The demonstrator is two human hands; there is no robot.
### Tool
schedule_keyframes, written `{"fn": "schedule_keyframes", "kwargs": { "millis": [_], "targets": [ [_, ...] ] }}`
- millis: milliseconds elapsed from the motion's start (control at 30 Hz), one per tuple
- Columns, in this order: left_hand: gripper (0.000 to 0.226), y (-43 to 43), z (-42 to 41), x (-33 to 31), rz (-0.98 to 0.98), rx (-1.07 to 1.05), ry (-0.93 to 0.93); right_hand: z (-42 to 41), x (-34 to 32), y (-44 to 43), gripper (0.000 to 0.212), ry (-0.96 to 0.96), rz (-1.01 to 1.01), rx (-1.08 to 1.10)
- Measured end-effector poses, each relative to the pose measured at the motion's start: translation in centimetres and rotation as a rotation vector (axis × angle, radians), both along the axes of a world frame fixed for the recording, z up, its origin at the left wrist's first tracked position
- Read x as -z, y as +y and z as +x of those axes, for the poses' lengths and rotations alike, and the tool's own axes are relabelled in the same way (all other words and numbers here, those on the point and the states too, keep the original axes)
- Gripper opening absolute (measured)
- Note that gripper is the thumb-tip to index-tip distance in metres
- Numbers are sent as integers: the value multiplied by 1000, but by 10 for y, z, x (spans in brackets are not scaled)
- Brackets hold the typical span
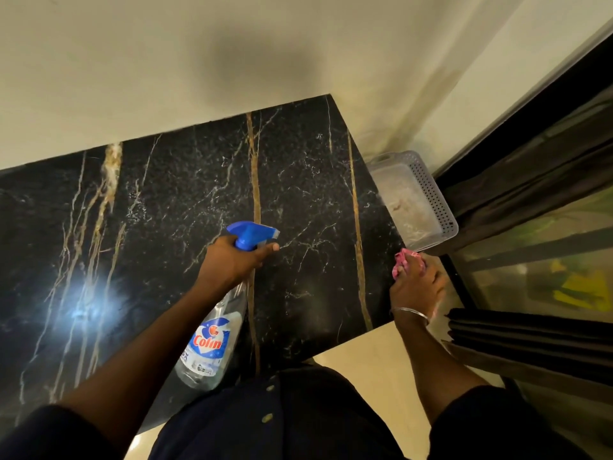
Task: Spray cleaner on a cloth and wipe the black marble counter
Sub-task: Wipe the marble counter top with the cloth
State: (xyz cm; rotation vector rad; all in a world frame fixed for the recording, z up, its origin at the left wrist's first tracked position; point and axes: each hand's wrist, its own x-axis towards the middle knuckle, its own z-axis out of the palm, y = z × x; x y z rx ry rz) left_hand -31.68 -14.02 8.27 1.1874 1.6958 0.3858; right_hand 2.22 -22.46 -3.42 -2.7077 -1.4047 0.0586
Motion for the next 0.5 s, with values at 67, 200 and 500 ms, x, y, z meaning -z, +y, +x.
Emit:
{"fn": "schedule_keyframes", "kwargs": {
  "millis": [67, 200, 500],
  "targets": [
    [42, 2, 6, 0, 0, 5, -13, 2, 1, 1, 51, 11, 14, -29],
    [43, 4, 16, 0, -10, -23, -24, 8, 3, 3, 48, 35, 57, -107],
    [44, 8, 19, -2, -37, -112, -25, 2, 1, 78, 49, 105, 32, -363]
  ]
}}
